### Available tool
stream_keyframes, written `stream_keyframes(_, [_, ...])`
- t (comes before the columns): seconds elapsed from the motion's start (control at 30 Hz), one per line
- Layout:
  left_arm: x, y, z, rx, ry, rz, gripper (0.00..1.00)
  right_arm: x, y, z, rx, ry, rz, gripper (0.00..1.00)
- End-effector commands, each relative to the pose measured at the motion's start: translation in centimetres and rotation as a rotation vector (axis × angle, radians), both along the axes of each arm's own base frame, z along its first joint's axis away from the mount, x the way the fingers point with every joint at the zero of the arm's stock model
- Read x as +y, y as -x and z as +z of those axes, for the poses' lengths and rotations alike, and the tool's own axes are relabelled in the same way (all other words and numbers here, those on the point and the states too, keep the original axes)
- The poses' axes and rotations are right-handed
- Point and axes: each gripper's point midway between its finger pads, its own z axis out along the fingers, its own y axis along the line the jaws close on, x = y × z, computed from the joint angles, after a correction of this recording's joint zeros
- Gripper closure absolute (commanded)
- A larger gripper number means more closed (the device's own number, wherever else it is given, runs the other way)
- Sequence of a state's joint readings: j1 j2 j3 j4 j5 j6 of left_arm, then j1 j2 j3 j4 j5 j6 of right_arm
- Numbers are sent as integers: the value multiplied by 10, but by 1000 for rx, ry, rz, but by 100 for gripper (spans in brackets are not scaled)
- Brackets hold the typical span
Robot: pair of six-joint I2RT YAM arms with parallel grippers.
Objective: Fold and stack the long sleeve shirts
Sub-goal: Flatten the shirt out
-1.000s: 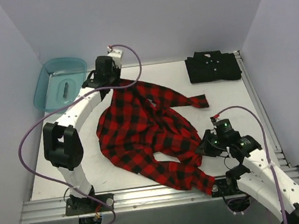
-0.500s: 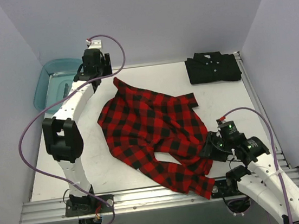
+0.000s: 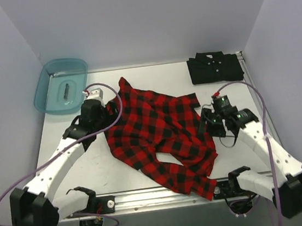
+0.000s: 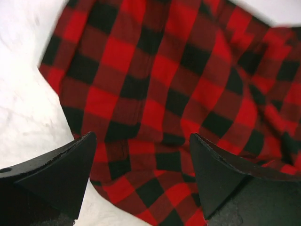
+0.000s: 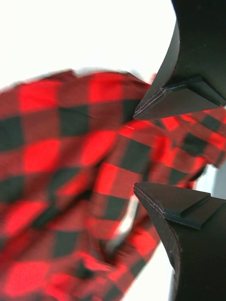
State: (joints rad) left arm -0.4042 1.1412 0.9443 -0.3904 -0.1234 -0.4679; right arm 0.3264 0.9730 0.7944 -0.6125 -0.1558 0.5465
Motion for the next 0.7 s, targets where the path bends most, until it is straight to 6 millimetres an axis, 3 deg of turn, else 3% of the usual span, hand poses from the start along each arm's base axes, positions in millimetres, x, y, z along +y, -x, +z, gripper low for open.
stream_keyframes(0.0, [-14, 11, -54, 139, 30, -1, 11, -13, -44, -4, -38, 50, -52, 45])
stream_keyframes(0.1, [-19, -1, -78, 177, -20, -21, 12, -7, -73, -24, -1, 46, -36, 45])
stream_keyframes(0.13, [-20, -6, -81, 182, -29, -20, 12, -4, -80, -18, -28, 32, -33, 45])
stream_keyframes(0.2, [-25, -17, -85, 172, -37, -31, 13, -1, -95, -33, -12, 38, -26, 46])
stream_keyframes(0.4, [-41, -41, -118, 220, -67, -77, 25, 20, -120, -68, 42, -25, 9, 50])
stream_keyframes(0.53, [-21, -22, -160, 394, -94, 7, 32, 23, -118, -93, 139, -67, -20, 59])
stream_keyframes(0.6, [-5, 1, -177, 495, -88, 63, 39, 9, -111, -106, 182, -57, -79, 70])
stream_keyframes(0.67, [10, 13, -176, 528, -72, 107, 43, -8, -99, -117, 219, -38, -147, 76])
